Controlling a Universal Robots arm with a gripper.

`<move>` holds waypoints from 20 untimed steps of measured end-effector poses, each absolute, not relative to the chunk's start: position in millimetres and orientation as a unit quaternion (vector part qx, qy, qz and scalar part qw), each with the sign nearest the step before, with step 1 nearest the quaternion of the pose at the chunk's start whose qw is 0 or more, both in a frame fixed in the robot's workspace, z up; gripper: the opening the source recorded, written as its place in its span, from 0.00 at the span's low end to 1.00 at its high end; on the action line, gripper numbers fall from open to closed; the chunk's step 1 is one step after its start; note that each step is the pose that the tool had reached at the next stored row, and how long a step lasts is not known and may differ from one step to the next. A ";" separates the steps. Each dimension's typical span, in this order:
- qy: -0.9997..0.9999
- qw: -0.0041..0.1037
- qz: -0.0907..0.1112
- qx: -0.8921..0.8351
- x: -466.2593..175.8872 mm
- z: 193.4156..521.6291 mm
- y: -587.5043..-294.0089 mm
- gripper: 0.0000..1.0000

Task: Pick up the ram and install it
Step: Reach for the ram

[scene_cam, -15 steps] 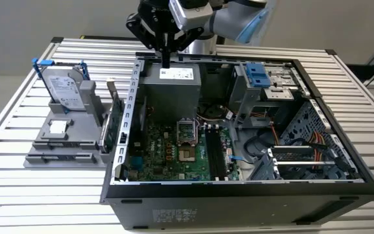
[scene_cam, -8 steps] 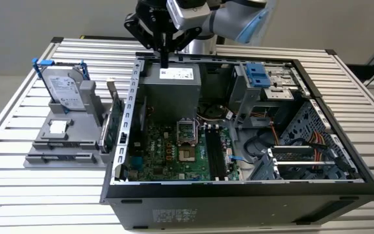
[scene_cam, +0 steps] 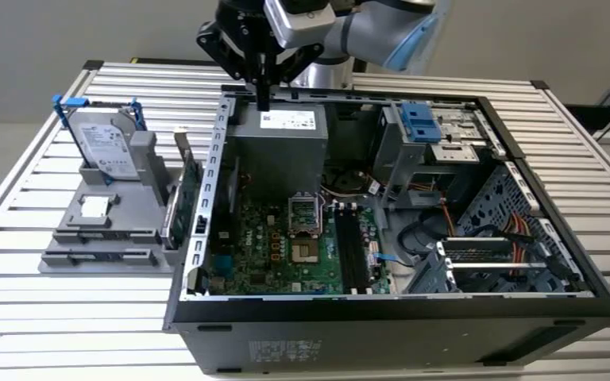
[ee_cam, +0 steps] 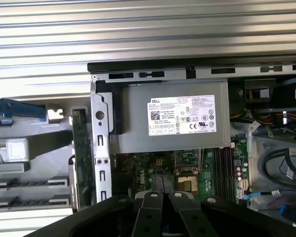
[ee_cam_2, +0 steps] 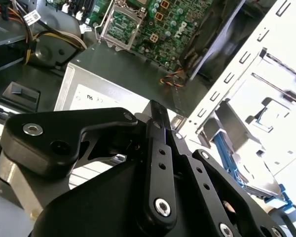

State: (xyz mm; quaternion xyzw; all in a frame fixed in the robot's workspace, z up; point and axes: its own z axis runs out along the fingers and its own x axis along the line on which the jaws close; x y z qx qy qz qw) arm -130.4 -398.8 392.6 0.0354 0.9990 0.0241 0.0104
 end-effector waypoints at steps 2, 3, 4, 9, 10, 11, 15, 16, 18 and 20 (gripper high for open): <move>0.999 0.010 0.024 0.035 -131.8 392.6 -398.8 0.00; 0.999 0.010 0.024 0.035 -132.4 392.6 -398.8 0.00; 0.999 0.010 0.024 0.035 -133.0 392.6 -398.8 0.00; 0.999 0.010 0.024 0.035 -135.9 392.6 -398.8 0.00; 0.999 0.010 0.024 0.035 -136.5 392.6 -398.8 0.00; 0.999 0.010 0.024 0.035 -137.1 392.6 -398.8 0.00; 0.999 0.010 0.024 0.035 -139.6 392.6 -398.8 0.00; 0.999 0.010 0.024 0.035 -140.1 392.6 -398.8 0.00; 0.999 0.010 0.024 0.035 -141.4 392.6 -398.8 0.00; 0.999 0.010 0.024 0.035 -142.6 392.6 -398.8 0.00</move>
